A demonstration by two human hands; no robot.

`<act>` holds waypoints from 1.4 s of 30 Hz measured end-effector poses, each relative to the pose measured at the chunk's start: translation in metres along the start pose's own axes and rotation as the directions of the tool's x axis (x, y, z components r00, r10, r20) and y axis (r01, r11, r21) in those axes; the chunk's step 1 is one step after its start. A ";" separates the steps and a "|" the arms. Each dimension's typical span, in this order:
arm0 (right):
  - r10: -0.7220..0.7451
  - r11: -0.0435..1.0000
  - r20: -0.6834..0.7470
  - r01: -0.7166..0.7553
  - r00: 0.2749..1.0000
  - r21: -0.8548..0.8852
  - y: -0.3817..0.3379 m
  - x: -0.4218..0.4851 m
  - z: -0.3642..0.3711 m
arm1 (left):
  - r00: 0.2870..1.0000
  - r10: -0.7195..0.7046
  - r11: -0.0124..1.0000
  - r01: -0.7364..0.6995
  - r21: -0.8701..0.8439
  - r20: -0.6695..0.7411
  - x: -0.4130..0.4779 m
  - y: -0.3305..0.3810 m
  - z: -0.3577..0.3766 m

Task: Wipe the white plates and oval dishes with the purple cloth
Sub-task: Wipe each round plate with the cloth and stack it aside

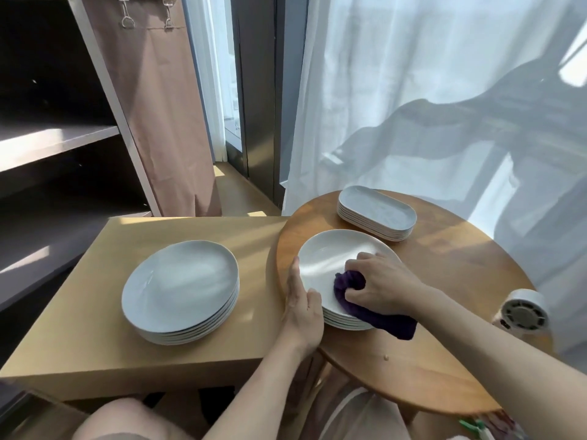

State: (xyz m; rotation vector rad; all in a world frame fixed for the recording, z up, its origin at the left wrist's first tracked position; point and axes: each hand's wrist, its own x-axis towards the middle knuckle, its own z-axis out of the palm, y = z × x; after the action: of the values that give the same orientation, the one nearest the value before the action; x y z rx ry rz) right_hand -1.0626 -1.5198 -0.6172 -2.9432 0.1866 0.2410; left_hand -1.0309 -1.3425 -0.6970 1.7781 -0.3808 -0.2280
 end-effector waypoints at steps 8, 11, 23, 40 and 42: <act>-0.080 0.979 -0.149 0.106 0.986 0.176 -0.038 0.018 0.021 | 0.998 -0.021 0.999 0.023 -0.037 0.055 0.002 -0.002 -0.007; -0.088 0.975 -0.213 0.127 0.973 0.180 -0.042 0.029 0.025 | 1.000 -0.008 0.998 0.010 -0.067 0.027 0.002 -0.002 -0.004; -0.026 0.999 -0.469 0.007 0.883 -0.041 -0.049 0.065 0.040 | 0.993 0.101 0.995 -0.102 -0.014 -0.057 0.005 -0.019 0.005; -0.022 0.878 -0.336 -0.143 0.942 -0.458 0.027 0.045 0.004 | 0.979 0.146 0.981 -0.124 0.150 -0.145 0.006 -0.015 0.004; 0.019 0.894 -0.313 -0.156 0.949 -0.419 0.025 0.034 0.007 | 0.977 0.156 0.979 -0.134 0.154 -0.145 0.004 -0.015 0.005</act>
State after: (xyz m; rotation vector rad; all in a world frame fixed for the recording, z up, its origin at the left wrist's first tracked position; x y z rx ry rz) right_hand -1.0335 -1.5462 -0.6344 -3.4172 0.3520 -0.1899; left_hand -1.0266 -1.3454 -0.7121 1.8851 -0.4205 0.0441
